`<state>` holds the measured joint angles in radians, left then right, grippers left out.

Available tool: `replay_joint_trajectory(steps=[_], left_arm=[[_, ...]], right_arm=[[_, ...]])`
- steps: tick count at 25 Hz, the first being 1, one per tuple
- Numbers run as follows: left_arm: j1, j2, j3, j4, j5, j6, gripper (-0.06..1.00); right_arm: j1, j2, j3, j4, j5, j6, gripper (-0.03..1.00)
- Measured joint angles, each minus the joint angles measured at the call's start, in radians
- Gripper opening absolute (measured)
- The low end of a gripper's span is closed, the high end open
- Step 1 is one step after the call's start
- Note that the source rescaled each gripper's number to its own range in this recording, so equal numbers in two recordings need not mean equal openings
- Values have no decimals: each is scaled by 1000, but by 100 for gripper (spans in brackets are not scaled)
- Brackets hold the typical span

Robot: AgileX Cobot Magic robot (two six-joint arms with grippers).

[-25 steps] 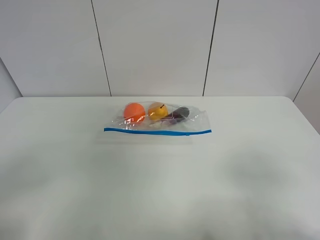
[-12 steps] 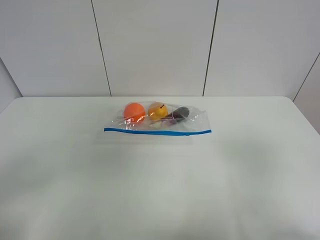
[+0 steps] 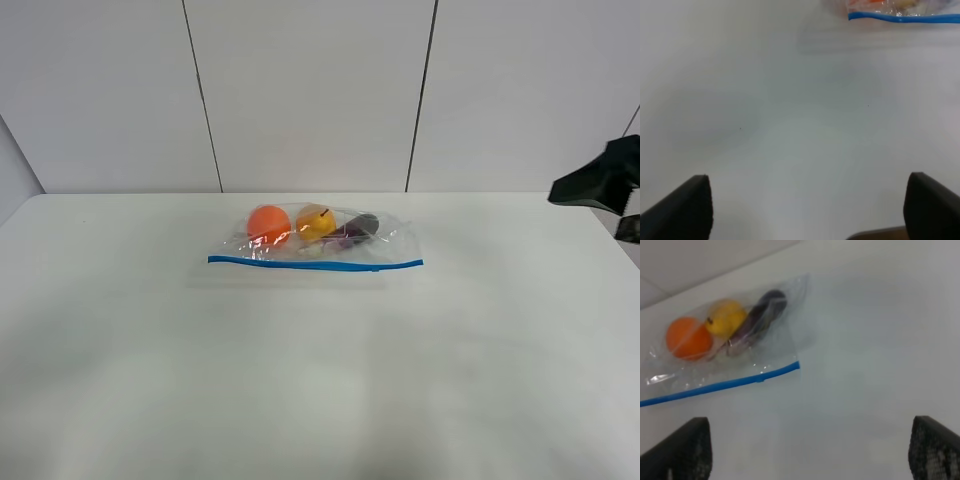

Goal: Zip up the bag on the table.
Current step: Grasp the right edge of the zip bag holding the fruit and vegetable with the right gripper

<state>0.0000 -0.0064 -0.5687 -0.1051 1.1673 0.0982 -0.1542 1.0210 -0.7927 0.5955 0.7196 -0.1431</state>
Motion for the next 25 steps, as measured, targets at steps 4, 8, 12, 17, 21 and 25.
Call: replay_joint_trajectory(steps=[4, 8, 12, 17, 21, 25], left_arm=[[0, 0, 0, 0, 0, 0, 100], [0, 0, 0, 0, 0, 0, 100], [0, 0, 0, 0, 0, 0, 100], [0, 0, 0, 0, 0, 0, 100], [0, 0, 0, 0, 0, 0, 100], [0, 0, 0, 0, 0, 0, 100]], right_arm=[[0, 191, -23, 208, 7, -116, 95], [0, 326, -26, 392, 23, -238, 95], [0, 429, -26, 453, 23, -309, 95], [0, 537, -26, 496, 23, -402, 95], [0, 620, -26, 599, 27, -534, 93], [0, 710, -26, 708, 63, -686, 92]])
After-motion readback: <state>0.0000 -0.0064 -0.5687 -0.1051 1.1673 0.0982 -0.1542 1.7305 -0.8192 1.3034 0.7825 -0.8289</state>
